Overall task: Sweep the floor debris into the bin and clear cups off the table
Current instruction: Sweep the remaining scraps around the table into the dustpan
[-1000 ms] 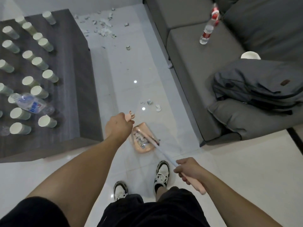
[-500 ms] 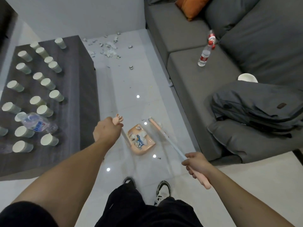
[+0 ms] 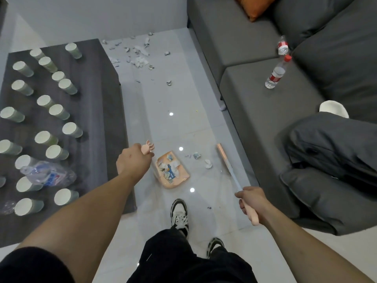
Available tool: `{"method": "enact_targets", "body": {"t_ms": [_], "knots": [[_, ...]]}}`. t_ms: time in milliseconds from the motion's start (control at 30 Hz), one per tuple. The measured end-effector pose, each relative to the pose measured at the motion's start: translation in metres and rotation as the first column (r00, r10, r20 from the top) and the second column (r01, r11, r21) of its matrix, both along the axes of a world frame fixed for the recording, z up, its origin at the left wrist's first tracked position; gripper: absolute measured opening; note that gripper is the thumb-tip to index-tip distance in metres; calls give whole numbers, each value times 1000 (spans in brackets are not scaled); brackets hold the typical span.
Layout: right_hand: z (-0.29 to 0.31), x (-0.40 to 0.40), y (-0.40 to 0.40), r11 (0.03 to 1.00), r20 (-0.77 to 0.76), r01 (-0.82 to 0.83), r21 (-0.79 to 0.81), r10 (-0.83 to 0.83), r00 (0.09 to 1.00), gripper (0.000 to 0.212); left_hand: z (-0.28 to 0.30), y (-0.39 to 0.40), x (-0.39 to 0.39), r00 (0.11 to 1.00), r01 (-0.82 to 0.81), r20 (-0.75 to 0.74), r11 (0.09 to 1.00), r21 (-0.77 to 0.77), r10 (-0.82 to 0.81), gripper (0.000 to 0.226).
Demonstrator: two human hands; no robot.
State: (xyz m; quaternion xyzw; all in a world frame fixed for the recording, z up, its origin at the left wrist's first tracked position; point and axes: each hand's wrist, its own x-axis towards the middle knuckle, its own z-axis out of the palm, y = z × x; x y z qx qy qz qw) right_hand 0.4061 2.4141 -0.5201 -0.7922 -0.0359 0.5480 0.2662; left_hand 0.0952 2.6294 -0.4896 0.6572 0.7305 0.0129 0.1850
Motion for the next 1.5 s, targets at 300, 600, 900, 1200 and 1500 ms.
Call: {"method": "enact_targets", "body": {"t_ms": [300,600,900,1200,1500], "knots": [[6,-78,61,976,-221,-203,-77,182,958,37,-12,70,-31,998,58,-19,998,-38,-58,30],[40,-63,81,981,-243,-190,-49,173,955,40,-2,86,-38,998,67,23,996,-63,-66,27],[39,1,133,999,-62,-51,6,51,997,35,12,103,-6,996,-13,83,999,-44,16,28],[-1,77,205,983,33,-184,11,184,982,49,-2,131,65,985,-133,101,988,-84,141,29],[7,96,237,841,-244,-536,-81,504,828,44,-5,165,123,983,-186,-17,980,-76,185,33]]}}
